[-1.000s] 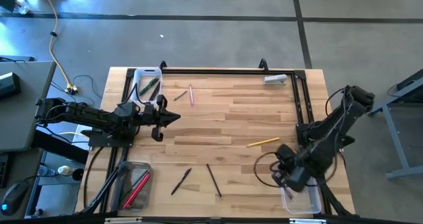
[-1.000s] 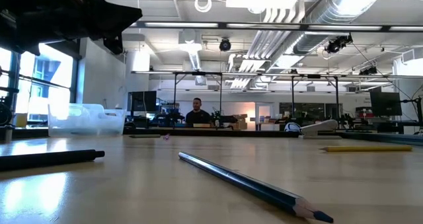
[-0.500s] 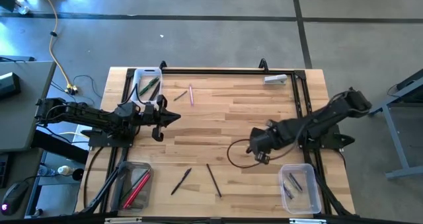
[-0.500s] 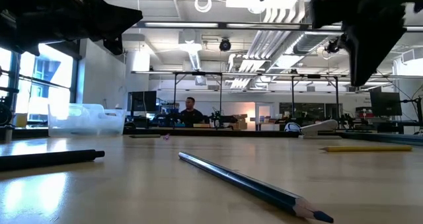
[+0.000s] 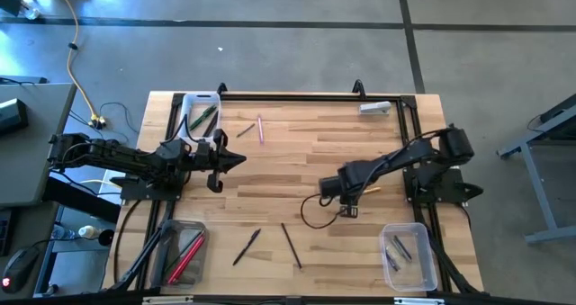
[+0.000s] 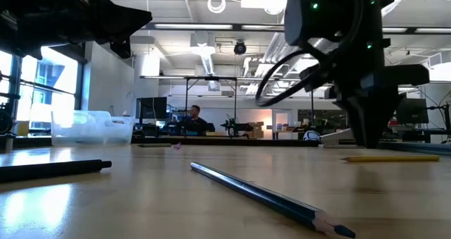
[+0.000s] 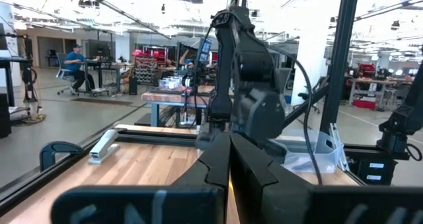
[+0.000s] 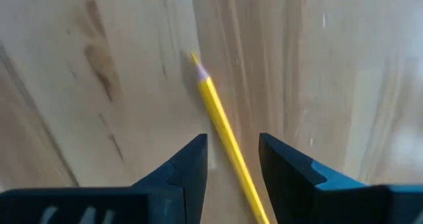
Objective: Sort crayons/erasers/pens/pencils in bins
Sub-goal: Put the yellow pencil into the black bin
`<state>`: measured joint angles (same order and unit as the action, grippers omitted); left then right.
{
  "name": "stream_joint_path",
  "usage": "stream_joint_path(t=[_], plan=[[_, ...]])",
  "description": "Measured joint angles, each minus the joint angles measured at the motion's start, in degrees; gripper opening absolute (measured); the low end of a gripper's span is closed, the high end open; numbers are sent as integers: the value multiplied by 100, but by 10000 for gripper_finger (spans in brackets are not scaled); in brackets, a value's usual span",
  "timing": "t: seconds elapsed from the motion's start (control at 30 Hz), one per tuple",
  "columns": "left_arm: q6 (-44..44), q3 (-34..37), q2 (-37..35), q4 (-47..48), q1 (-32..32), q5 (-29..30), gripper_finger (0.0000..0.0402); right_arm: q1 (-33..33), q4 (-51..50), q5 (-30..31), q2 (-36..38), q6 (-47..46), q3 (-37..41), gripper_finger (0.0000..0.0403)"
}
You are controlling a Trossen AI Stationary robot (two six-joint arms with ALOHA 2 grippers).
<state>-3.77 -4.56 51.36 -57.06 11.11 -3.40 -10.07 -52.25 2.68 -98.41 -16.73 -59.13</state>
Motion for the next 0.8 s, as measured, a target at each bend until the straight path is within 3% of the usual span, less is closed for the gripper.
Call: stream_joint_path(t=[0.47, 0.8], plan=[[54, -2, 0, 26, -2, 0, 0, 300, 469, -605, -502, 516, -21, 118], [46, -2, -1, 26, -2, 4, 0, 324, 472, -633, -596, 500, -17, 18]])
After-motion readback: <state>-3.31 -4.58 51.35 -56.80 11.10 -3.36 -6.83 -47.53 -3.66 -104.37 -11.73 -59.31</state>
